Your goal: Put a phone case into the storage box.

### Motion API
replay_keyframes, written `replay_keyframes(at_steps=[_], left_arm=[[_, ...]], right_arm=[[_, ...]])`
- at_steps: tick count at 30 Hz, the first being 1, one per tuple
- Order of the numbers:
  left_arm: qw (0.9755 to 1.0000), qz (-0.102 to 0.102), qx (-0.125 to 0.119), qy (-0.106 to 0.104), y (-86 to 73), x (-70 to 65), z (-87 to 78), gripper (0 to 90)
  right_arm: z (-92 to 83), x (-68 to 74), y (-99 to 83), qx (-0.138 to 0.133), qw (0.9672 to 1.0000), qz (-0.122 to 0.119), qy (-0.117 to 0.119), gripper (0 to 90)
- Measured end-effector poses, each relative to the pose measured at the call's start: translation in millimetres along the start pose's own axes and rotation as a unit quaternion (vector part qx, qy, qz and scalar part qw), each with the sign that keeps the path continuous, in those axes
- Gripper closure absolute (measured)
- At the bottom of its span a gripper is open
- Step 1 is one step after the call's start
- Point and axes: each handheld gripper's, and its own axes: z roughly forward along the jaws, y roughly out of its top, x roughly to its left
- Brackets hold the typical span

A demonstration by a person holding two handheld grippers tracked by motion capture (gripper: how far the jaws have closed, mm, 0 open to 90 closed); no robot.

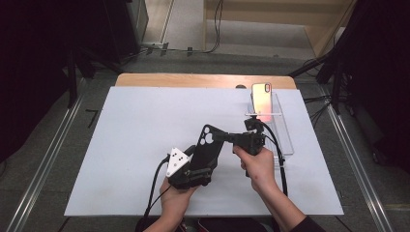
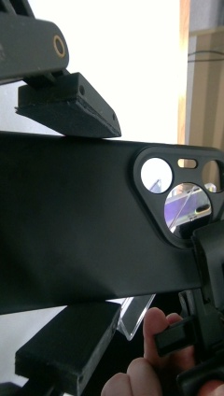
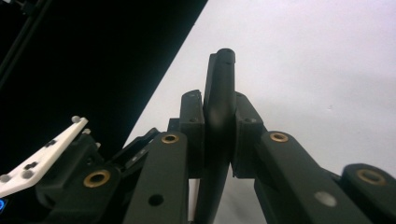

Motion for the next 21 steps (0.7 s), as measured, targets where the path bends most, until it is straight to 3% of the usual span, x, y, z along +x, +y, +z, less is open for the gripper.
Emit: replay_keyframes(at_steps=[8, 14, 17, 21], left_arm=[[0.9999, 0.011, -0.010, -0.002, 0.7, -0.6, -1.4, 13.5], [0.9997, -0.001, -0.002, -0.023, 4.1, -0.3, -1.7, 12.8], [0.9994, 0.010, 0.026, -0.020, 8.0, -1.5, 0.0, 7.6], [0.9985, -0.004, 0.042, -0.035, 12.6, 2.7, -1.9, 7.1]], right_arm=[[-2.2, 6.3, 1.7, 0.005, 0.9999, -0.008, 0.007, 77.6], [-5.4, 12.0, 1.8, 0.008, 0.9998, -0.016, 0.011, 77.7], [-7.1, 15.2, 2.5, 0.006, 0.9995, -0.031, 0.006, 77.7], [-11.8, 18.4, 3.7, -0.001, 0.9990, -0.043, -0.006, 77.8]])
